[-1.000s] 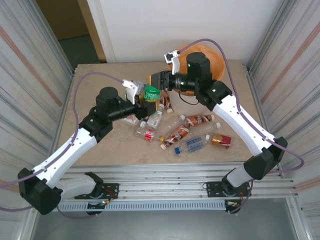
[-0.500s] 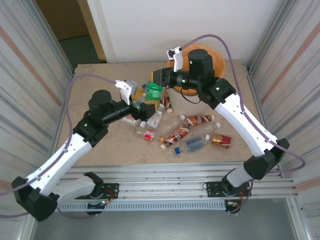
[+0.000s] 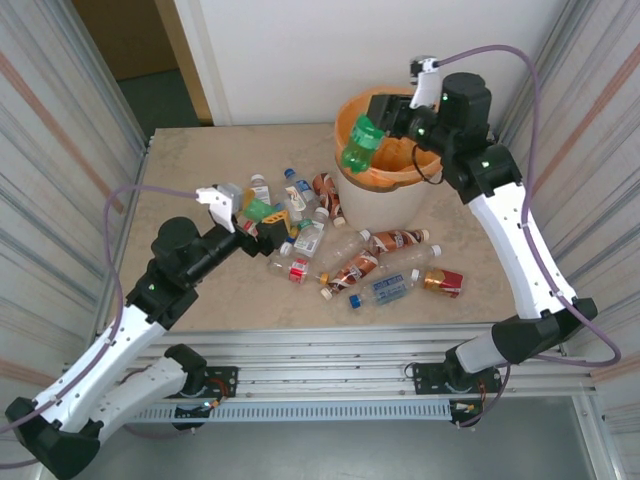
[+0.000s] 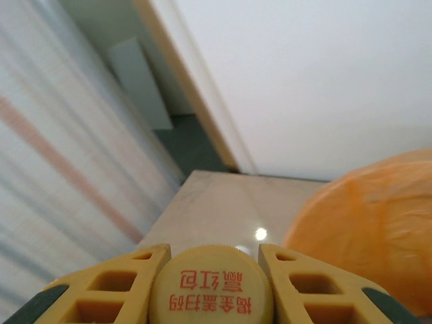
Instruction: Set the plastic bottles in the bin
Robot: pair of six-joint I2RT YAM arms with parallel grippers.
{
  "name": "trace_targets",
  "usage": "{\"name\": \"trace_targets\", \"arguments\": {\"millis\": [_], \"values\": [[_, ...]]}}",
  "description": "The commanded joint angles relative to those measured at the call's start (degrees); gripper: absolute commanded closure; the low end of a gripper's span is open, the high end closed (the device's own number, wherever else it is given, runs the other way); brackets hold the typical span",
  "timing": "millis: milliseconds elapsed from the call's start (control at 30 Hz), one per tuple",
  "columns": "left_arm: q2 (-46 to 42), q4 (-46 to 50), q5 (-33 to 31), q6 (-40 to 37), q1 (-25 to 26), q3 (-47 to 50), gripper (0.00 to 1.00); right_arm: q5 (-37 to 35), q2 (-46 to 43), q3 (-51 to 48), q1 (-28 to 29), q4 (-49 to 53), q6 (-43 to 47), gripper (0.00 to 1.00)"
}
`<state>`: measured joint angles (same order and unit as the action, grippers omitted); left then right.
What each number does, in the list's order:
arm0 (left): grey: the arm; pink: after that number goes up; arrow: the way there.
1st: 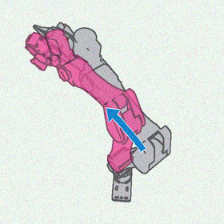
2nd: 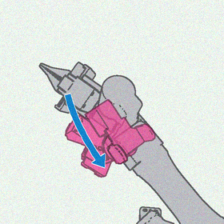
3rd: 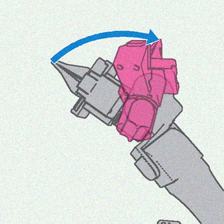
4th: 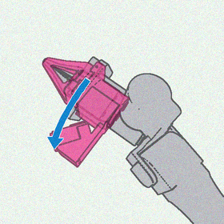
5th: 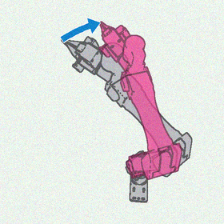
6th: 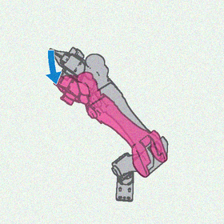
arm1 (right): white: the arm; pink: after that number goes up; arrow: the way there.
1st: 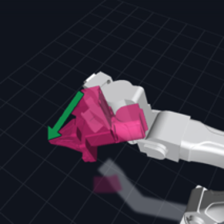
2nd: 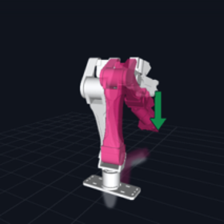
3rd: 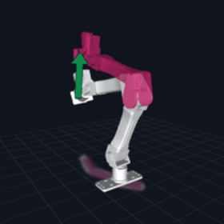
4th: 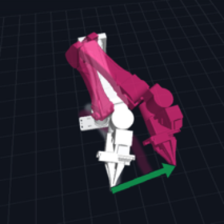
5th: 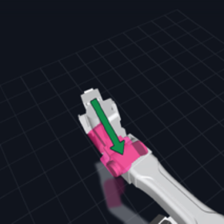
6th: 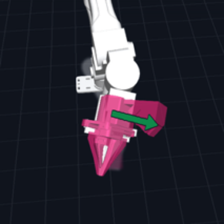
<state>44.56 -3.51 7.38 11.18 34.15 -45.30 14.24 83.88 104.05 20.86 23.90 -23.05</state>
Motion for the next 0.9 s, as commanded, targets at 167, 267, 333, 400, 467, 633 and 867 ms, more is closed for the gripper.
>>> {"name": "trace_targets", "arguments": {"millis": [167,267,333,400,467,633,867], "values": [[-3.4,2.4,-4.4,0.1,0.2,3.7,0.01,-2.7,3.7,6.8,-8.6,0.2,0.5,0.96],[-3.7,3.0,-5.7,0.3,0.2,4.4,0.01,-5.2,6.4,9.6,-9.3,3.8,3.0,0.95],[-3.5,3.5,-6.3,0.3,0.2,4.4,0.01,-7.0,8.2,11.2,-9.4,6.3,4.8,0.95],[-3.3,4.0,-7.2,0.4,0.2,4.3,0.01,-8.7,9.7,12.2,-9.4,8.2,6.5,0.94],[-3.1,4.8,-8.2,0.6,0.2,4.1,0.01,-10.2,11.3,12.8,-9.4,9.9,8.0,0.93],[-2.2,6.9,-10.2,0.7,0.1,3.5,0.01,-13.0,14.9,13.8,-9.4,14.1,10.8,0.91],[-0.9,8.0,-13.4,1.3,0.2,3.4,0.01,-15.8,18.0,11.3,-8.3,16.2,12.9,0.82]]}}
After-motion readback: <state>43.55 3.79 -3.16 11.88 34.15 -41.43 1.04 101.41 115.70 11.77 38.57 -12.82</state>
